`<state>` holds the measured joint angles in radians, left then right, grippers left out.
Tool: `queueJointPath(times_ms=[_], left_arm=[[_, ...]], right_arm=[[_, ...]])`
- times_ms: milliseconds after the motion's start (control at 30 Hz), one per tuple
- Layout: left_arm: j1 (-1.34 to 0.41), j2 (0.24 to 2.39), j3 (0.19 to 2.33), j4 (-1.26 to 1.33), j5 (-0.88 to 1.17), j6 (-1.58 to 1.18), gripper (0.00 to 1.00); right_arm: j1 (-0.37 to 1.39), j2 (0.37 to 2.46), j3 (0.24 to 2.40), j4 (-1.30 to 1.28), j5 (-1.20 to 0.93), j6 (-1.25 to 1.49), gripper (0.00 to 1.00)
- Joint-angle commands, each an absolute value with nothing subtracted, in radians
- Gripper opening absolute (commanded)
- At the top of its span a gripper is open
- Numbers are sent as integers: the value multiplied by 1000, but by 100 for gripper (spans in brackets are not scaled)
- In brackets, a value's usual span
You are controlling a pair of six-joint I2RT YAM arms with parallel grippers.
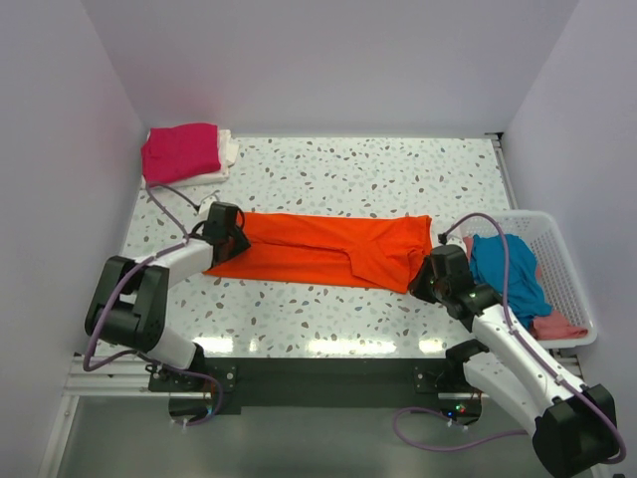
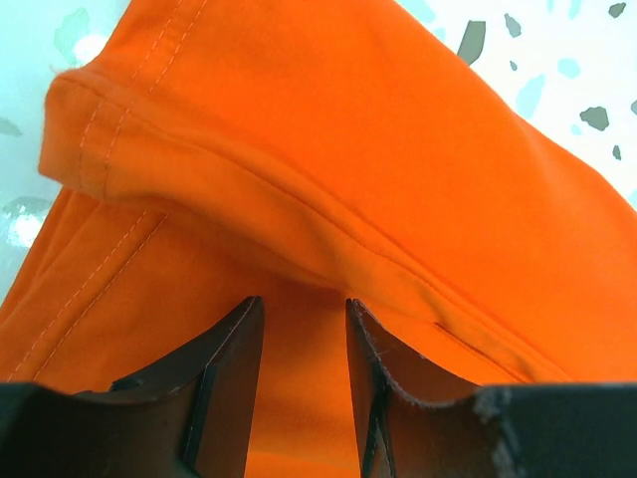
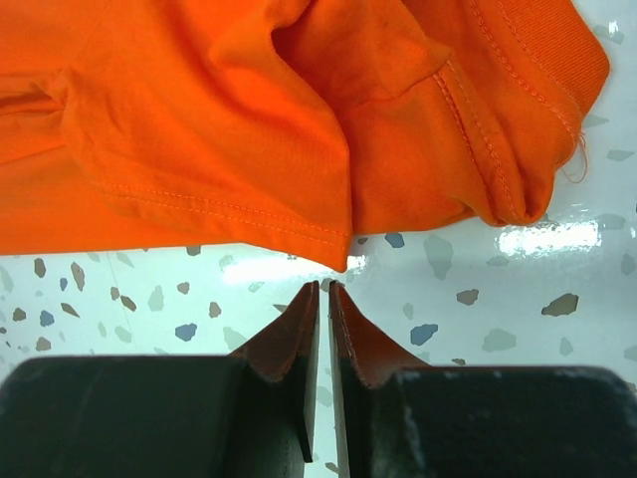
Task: Fold and stack the t-shirts
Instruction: Fold the tshirt
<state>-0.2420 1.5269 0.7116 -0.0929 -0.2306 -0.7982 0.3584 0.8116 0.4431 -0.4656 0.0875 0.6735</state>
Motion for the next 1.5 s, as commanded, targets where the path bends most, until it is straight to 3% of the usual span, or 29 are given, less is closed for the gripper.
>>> queueJointPath(times_ms=[0,533,767,900,1200,1467], left_arm=[[-229,1480,692,-66,-229,-816,43],[-225,1362,736,-109,-245,-747,45],[-221,1506,922,-146,-333,-781,47],[-215,1620,1003,-158,-356,-790,47],[-206,1758,1023,-141,-331,-813,45],[-202,1707,920,-98,-305,-827,45]], right_arm=[[353,811,491,-476,110,675,13],[353,785,486,-480,123,684,28],[354,739,529,-537,152,667,52],[353,701,545,-583,178,657,58],[354,710,554,-560,152,655,59],[353,761,537,-497,117,664,60]])
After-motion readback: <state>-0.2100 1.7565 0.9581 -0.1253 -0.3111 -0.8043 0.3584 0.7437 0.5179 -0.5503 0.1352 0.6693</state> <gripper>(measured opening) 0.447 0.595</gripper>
